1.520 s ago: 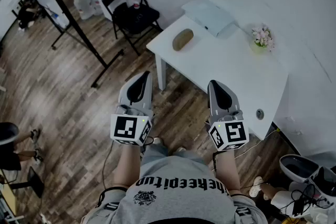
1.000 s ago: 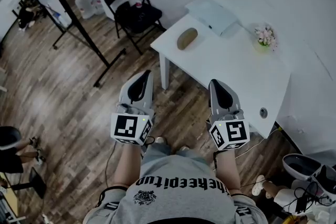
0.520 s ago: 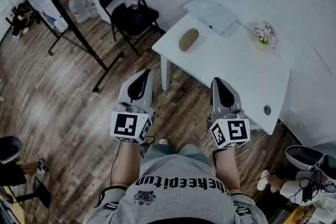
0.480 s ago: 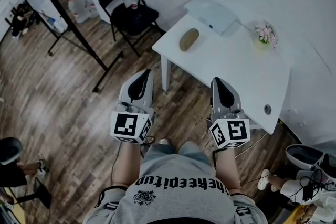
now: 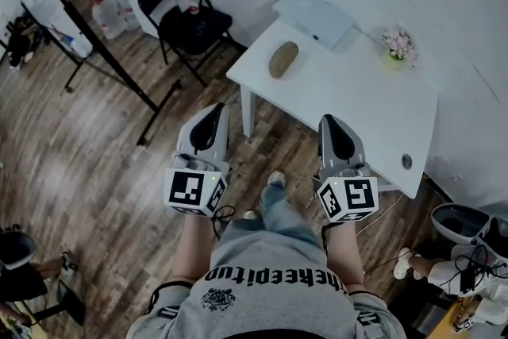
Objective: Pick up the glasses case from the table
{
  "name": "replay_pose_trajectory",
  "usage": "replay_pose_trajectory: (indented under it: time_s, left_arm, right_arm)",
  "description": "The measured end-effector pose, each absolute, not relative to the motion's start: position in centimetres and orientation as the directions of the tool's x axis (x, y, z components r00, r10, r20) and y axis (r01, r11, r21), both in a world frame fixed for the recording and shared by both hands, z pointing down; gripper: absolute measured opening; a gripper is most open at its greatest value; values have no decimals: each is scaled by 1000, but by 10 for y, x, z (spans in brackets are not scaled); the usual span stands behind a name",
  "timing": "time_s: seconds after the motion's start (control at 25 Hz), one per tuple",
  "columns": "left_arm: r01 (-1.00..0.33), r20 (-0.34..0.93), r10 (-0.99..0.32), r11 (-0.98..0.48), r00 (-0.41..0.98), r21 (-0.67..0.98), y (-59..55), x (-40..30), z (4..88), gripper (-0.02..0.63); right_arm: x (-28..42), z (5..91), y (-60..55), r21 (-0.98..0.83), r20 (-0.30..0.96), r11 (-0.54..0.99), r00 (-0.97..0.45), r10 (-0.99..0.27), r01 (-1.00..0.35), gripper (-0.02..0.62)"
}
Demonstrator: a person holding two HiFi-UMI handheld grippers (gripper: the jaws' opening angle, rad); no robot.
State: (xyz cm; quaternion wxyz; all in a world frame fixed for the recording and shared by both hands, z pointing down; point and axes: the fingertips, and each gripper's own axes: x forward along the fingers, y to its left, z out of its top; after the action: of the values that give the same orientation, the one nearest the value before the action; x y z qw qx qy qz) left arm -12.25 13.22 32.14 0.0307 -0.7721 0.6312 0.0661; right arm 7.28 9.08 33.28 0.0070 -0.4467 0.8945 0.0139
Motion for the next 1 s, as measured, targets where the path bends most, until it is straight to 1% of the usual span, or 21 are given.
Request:
replay_pose_trajectory:
  time_s: [0.36, 1.0]
  left_arm:
    - [-981, -138, -973, -191, 186, 27, 89, -127, 318, 18]
    - [-984, -117, -978, -176, 172, 26, -36, -114, 317, 18]
  right_arm:
    - [63, 334, 44, 8, -21, 617, -617, -786, -787, 3]
    - [65, 331, -86, -5, -5, 653, -653, -757, -757, 3]
